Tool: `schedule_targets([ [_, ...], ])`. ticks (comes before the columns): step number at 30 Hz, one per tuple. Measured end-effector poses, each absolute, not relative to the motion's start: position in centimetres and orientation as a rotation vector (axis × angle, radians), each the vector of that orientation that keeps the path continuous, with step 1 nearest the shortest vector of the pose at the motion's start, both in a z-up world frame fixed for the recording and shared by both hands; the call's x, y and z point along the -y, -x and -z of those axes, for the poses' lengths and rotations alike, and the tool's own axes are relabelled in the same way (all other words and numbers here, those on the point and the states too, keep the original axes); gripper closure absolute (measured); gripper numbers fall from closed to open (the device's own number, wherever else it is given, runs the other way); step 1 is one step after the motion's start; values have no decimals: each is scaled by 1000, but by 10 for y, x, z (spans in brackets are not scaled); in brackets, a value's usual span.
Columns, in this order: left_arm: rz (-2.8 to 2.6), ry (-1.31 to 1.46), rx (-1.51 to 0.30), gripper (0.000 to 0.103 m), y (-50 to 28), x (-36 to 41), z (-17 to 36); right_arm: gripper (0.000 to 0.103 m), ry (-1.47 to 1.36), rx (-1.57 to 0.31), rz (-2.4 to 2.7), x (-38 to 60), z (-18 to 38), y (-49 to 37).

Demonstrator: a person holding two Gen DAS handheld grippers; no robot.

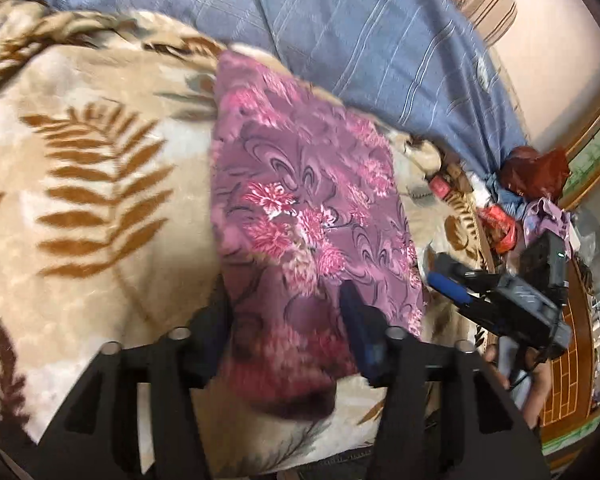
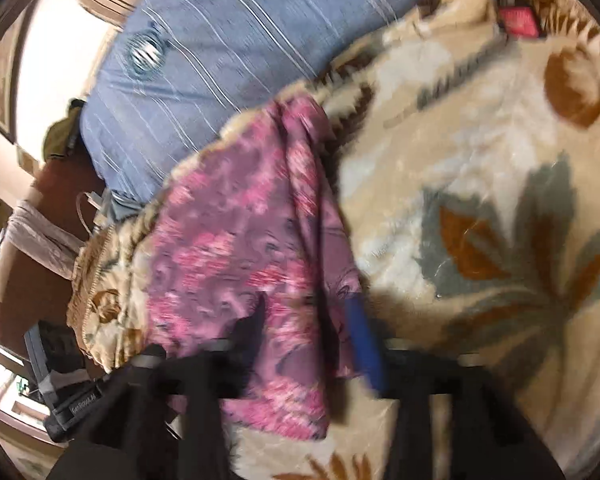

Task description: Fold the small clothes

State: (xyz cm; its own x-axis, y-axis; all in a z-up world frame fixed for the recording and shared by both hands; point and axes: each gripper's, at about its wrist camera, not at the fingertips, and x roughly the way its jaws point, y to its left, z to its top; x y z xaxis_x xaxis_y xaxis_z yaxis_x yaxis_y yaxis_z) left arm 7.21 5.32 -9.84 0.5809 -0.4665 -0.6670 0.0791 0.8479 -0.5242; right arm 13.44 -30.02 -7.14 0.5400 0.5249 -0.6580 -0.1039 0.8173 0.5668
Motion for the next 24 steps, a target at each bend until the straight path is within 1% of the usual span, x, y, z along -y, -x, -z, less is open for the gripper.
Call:
schedule_targets([
  [3, 279, 515, -946, 49, -62, -61, 117, 44, -505, -946, -454, 297, 76, -115],
  [4, 280, 544, -956, 49, -62, -63, 121, 46, -502, -955, -460, 295, 80, -111],
  [6, 286, 562, -948, 49, -60, -65, 120, 49, -467, -999, -460, 285, 92, -110],
  [8, 272, 524, -924, 49, -59, -61, 117, 50, -460, -1037, -440, 279, 106, -117],
  [9, 261, 506, -918, 49, -59, -58, 118, 55, -471, -1052, -448, 278, 115, -120],
  [10, 259, 503, -923, 49, -59, -57, 120, 64, -474, -1051, -451, 277, 115, -121],
  [11, 260, 507, -931, 49, -61, -56, 123, 91, -468, -1050, -452, 277, 113, -121],
  [12, 257, 505, -926, 51, -61, -55, 123, 97, -458, -1038, -453, 278, 107, -119],
  [13, 259, 496, -921, 53, -61, -54, 121, 97, -460, -1016, -454, 280, 99, -114],
  [14, 267, 489, -918, 59, -60, -52, 120, 97, -455, -998, -449, 283, 92, -110],
  [15, 269, 482, -916, 60, -60, -49, 120, 98, -422, -968, -424, 287, 81, -104],
  [17, 252, 458, -924, 58, -61, -45, 123, 98, -395, -954, -386, 292, 77, -104],
  [20, 216, 384, -902, 55, -55, -33, 122, 98, -399, -1032, -340, 294, 106, -120],
  [22, 187, 347, -912, 53, -54, -29, 121, 97, -439, -1030, -344, 289, 115, -121],
  [24, 165, 365, -935, 53, -52, -30, 118, 90, -428, -1015, -353, 287, 110, -118],
])
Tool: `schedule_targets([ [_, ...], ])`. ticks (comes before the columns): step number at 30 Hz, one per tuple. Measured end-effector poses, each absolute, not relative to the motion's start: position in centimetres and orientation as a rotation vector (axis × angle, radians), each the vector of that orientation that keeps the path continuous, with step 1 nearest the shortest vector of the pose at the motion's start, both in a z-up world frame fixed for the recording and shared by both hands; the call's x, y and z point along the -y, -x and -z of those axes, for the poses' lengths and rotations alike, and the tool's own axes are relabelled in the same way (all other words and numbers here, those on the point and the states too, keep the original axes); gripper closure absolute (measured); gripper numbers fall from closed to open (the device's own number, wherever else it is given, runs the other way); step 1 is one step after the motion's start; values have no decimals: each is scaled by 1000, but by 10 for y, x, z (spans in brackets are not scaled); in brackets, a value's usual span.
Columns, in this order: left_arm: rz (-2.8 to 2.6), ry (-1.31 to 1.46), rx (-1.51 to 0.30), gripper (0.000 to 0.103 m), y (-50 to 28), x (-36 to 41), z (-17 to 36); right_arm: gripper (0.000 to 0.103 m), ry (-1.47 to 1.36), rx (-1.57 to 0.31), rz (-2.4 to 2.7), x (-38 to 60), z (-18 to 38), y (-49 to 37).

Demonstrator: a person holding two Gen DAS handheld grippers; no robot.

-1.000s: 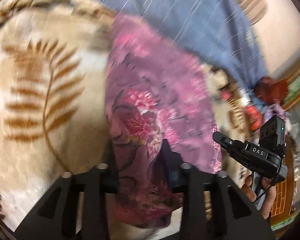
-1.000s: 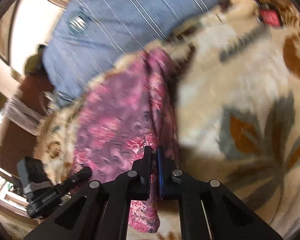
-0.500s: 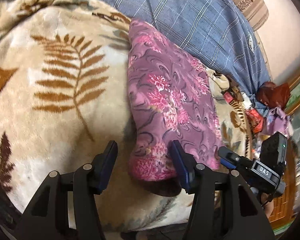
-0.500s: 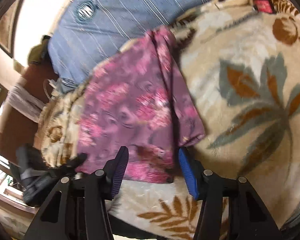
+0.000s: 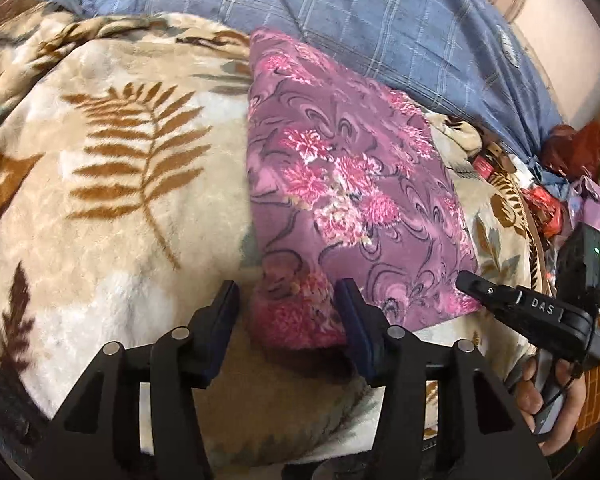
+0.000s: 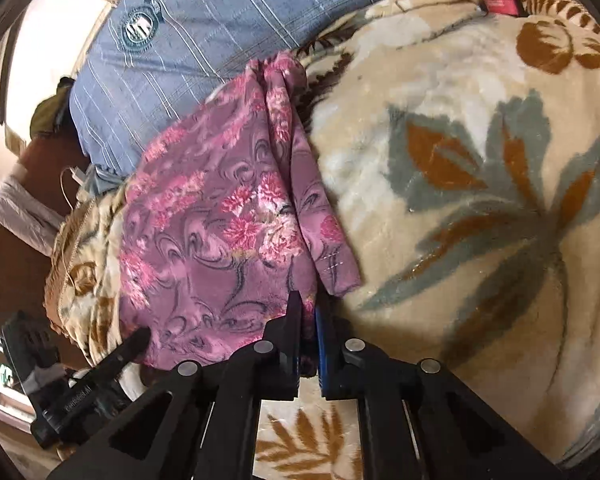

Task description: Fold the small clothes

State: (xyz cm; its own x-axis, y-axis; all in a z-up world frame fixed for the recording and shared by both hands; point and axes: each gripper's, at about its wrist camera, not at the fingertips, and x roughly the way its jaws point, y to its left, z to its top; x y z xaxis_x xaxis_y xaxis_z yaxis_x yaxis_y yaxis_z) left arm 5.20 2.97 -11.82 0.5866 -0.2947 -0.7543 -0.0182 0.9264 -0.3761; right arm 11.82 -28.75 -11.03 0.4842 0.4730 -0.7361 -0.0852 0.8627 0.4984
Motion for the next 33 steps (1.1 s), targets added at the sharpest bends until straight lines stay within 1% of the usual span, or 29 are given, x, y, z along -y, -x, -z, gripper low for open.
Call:
schedule_targets([
  [4, 158, 391, -954, 53, -46, -34, 109, 87, -468, -1014, -356, 291, 113, -114],
  [7, 131, 374, -971, 51, -44, -34, 104, 78, -534, -1021, -367, 300, 112, -112],
  [9, 129, 393, -995, 50, -40, -35, 104, 64, -575, -1012, -378, 304, 109, -109],
  [10, 129, 409, -998, 50, -38, -36, 103, 62, -580, -1001, -378, 306, 105, -107],
  [12, 121, 434, -996, 50, -33, -37, 102, 53, -577, -969, -373, 310, 97, -101],
  [14, 118, 442, -997, 49, -29, -36, 100, 47, -584, -947, -367, 314, 92, -97],
  [23, 129, 416, -984, 48, -21, -25, 86, 46, -621, -937, -395, 315, 91, -96],
  [33, 142, 375, -993, 48, -23, -9, 84, 43, -647, -925, -391, 321, 90, -92],
])
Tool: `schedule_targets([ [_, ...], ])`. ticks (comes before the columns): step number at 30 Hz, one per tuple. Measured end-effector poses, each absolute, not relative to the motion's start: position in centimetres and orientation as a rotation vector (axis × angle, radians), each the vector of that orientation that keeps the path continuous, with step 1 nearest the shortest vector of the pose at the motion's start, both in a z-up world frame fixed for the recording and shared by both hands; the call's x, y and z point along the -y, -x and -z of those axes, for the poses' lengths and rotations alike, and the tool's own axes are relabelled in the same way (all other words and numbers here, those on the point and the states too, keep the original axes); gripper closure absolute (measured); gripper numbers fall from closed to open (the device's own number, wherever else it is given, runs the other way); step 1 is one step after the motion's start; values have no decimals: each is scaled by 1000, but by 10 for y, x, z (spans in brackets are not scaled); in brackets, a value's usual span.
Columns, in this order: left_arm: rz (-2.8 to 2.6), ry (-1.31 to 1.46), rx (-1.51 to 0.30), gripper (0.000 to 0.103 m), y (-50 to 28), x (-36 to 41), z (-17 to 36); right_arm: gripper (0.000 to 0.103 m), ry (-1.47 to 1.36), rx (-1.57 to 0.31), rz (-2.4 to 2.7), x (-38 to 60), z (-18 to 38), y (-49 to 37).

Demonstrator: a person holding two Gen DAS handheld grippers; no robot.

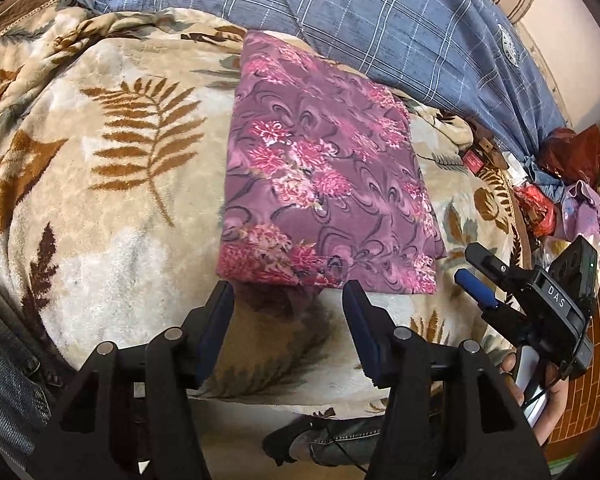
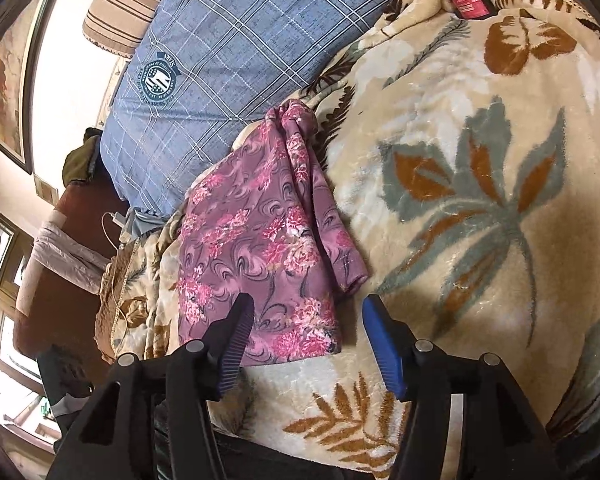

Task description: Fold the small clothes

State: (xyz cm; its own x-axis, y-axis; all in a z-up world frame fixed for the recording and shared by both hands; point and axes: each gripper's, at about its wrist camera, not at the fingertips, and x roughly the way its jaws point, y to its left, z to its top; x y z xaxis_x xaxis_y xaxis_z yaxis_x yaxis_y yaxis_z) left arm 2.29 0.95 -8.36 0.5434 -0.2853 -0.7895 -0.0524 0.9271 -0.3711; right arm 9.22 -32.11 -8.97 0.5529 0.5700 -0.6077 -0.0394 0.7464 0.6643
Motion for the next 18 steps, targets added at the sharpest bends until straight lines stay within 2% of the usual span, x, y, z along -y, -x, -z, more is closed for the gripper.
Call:
schedule_targets([
  [18, 123, 347, -971, 48, -17, -4, 64, 42, -651, -883, -422, 322, 75, -88],
])
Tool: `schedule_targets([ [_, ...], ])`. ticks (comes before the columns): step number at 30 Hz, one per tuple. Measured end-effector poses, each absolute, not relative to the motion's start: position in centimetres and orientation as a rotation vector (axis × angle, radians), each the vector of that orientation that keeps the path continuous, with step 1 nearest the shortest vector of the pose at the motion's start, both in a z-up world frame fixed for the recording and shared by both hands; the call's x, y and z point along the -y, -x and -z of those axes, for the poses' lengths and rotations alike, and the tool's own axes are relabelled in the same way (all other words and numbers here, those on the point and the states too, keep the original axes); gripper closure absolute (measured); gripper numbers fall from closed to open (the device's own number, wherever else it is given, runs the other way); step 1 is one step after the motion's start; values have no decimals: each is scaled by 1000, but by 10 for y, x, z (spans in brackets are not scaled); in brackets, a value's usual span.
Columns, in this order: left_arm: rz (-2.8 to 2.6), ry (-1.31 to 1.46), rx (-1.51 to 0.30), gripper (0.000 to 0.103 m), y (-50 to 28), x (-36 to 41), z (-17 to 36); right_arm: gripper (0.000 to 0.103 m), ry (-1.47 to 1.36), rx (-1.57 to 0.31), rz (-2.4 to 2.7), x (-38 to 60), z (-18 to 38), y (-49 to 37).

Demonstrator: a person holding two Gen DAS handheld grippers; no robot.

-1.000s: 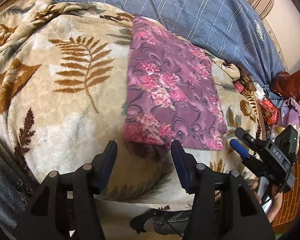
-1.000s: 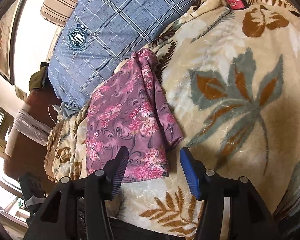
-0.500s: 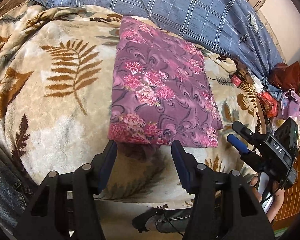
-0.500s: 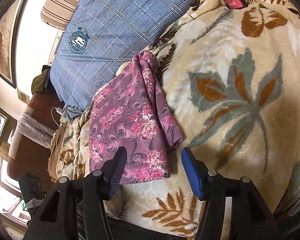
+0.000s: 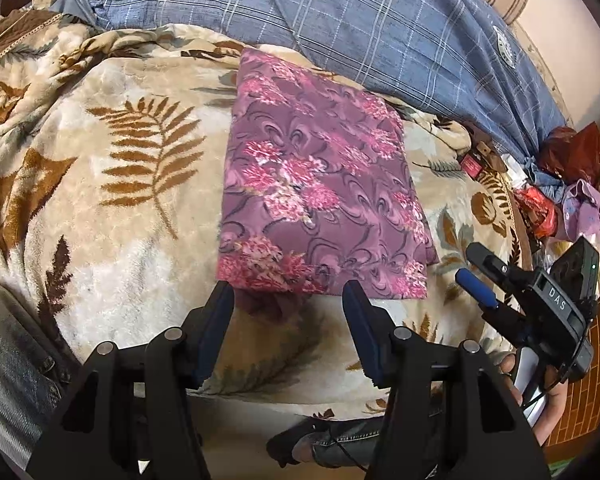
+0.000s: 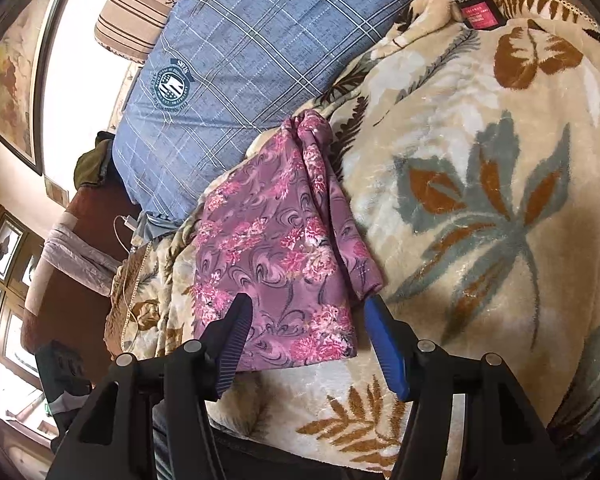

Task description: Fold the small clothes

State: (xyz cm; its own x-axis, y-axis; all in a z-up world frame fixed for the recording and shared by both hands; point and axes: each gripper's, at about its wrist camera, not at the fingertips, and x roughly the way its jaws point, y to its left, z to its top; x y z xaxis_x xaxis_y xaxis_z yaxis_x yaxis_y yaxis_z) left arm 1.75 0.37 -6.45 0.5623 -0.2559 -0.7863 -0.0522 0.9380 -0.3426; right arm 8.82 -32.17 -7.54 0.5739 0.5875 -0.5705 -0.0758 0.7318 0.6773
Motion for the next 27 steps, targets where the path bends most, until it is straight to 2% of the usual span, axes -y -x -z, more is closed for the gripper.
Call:
schedule_targets([
  [16, 150, 308, -978, 48, -14, 17, 64, 41, -682, -864, -410, 333, 74, -86],
  [27, 181, 425, -952, 48, -27, -5, 63, 40, -664, -847, -392, 335, 70, -82],
])
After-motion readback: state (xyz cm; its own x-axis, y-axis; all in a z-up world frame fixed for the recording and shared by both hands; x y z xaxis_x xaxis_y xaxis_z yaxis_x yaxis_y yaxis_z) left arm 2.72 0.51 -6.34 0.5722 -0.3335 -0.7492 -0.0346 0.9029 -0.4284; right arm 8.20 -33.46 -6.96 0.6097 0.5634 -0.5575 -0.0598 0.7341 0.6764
